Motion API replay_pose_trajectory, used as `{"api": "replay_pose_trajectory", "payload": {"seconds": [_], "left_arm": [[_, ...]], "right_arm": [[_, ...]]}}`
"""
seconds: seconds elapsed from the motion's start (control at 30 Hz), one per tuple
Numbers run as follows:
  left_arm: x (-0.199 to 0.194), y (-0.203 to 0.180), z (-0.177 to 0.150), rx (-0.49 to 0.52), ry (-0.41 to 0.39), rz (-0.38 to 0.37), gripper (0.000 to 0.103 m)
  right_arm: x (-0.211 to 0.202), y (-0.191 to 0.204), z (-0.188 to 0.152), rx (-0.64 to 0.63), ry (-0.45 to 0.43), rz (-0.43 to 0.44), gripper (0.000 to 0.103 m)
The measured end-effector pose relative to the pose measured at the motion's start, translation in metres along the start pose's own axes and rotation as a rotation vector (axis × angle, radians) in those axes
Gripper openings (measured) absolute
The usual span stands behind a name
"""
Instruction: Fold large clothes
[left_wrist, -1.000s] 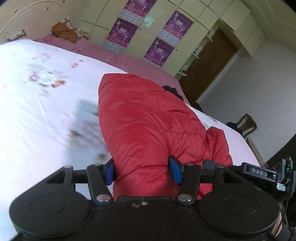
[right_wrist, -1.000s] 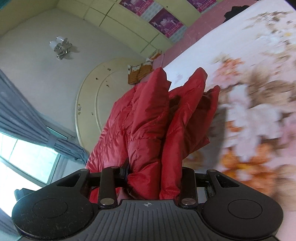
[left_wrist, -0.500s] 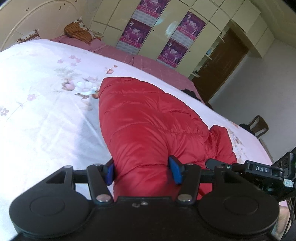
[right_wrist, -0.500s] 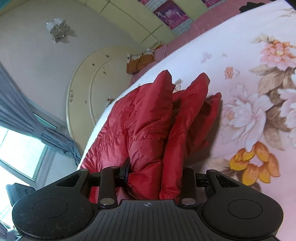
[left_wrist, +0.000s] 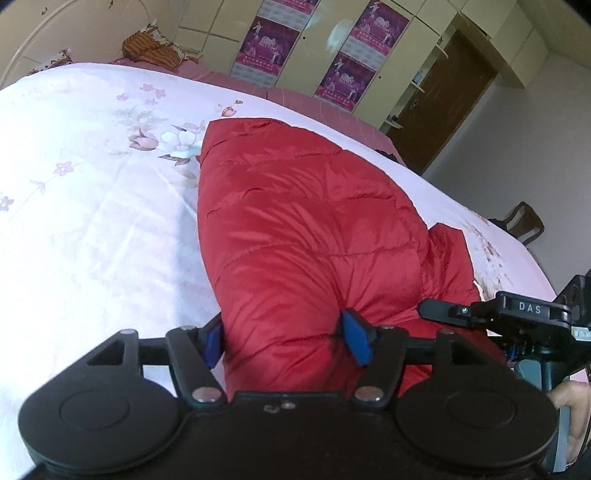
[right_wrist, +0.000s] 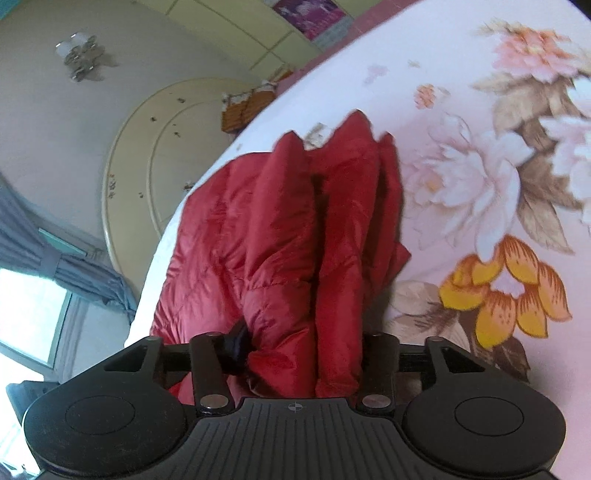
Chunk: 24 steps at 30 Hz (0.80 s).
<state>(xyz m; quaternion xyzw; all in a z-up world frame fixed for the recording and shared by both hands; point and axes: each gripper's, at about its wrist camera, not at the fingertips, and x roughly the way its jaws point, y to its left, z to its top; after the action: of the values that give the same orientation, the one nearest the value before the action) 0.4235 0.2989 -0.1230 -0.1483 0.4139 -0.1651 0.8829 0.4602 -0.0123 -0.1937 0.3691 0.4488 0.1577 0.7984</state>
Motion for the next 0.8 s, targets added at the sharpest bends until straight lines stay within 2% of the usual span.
{"api": "replay_pose_trajectory", "payload": {"seconds": [0.23, 0.4, 0.67, 0.8], "left_arm": [[-0.005, -0.007, 0.007, 0.012, 0.004, 0.061, 0.073], [-0.016, -0.014, 0.007, 0.037, -0.032, 0.096, 0.069], [-0.042, -0.040, 0.004, 0.167, -0.118, 0.158, 0.069], [-0.041, -0.056, -0.005, 0.241, -0.101, 0.141, 0.069]], "right_arm": [[-0.014, 0.023, 0.003, -0.036, -0.030, -0.072, 0.054], [-0.033, 0.042, -0.001, -0.115, -0.072, -0.127, 0.055], [-0.058, 0.070, -0.011, -0.267, -0.202, -0.209, 0.055], [-0.053, 0.098, -0.020, -0.398, -0.217, -0.226, 0.055]]}}
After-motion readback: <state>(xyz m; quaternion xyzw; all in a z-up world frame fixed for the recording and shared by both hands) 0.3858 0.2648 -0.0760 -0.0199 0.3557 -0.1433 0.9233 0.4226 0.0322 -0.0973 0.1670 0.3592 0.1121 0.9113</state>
